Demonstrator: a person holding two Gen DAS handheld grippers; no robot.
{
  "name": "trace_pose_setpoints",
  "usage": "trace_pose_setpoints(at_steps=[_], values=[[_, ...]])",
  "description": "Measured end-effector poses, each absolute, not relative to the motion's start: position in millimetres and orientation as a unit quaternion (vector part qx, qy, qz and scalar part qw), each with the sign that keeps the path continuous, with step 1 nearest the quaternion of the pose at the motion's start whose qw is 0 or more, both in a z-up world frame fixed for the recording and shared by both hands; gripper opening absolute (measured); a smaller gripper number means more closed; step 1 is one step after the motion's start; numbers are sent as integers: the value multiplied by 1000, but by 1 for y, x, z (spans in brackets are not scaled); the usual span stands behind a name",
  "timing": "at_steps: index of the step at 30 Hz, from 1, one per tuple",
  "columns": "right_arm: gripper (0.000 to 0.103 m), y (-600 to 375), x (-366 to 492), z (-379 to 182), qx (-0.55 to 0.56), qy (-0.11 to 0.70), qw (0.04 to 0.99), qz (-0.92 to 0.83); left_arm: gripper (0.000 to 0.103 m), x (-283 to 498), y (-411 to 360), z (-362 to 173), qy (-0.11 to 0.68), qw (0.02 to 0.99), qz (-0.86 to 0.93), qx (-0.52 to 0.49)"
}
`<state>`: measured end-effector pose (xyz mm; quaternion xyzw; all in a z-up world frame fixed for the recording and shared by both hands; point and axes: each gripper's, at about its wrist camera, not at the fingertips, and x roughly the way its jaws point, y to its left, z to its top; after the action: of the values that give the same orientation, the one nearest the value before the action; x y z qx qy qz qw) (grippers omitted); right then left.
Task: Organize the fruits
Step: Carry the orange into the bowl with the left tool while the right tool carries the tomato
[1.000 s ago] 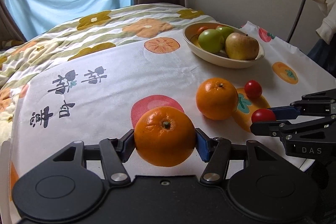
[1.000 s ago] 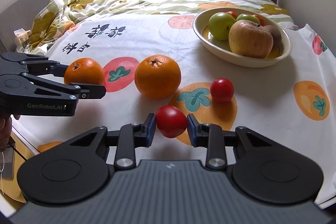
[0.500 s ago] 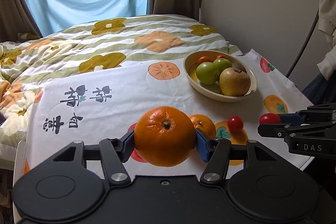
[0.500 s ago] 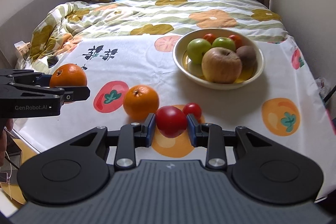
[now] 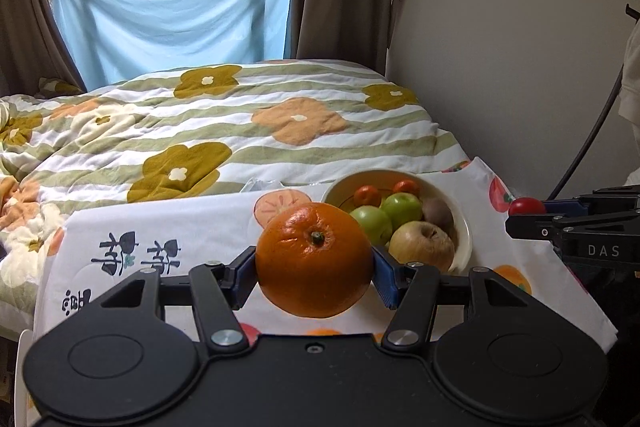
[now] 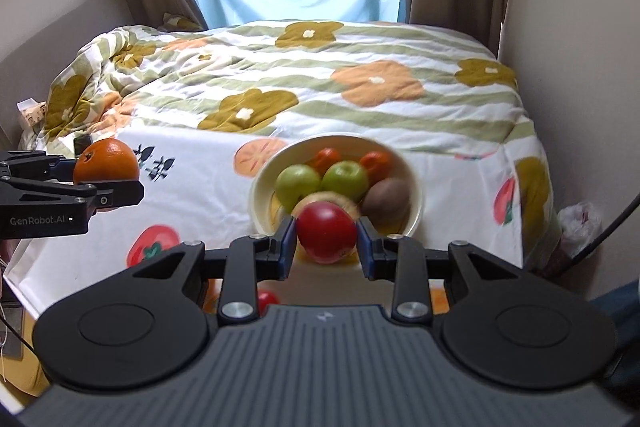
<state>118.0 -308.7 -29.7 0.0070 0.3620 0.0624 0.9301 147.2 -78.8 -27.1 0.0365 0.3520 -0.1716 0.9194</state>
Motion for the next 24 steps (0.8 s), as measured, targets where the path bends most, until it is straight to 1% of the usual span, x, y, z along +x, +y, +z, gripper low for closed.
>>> trace_pose_setpoints(at_steps=[9, 18, 24], values=[[47, -344, 189, -35, 6, 367, 927, 83, 63, 205, -119, -39, 368, 915, -162, 34], [47, -362, 254, -64, 5, 384, 916, 114, 63, 278, -154, -76, 406, 902, -147, 26], [47, -366, 282, -83, 10, 395, 909, 129, 63, 312, -169, -99, 426, 895, -134, 28]])
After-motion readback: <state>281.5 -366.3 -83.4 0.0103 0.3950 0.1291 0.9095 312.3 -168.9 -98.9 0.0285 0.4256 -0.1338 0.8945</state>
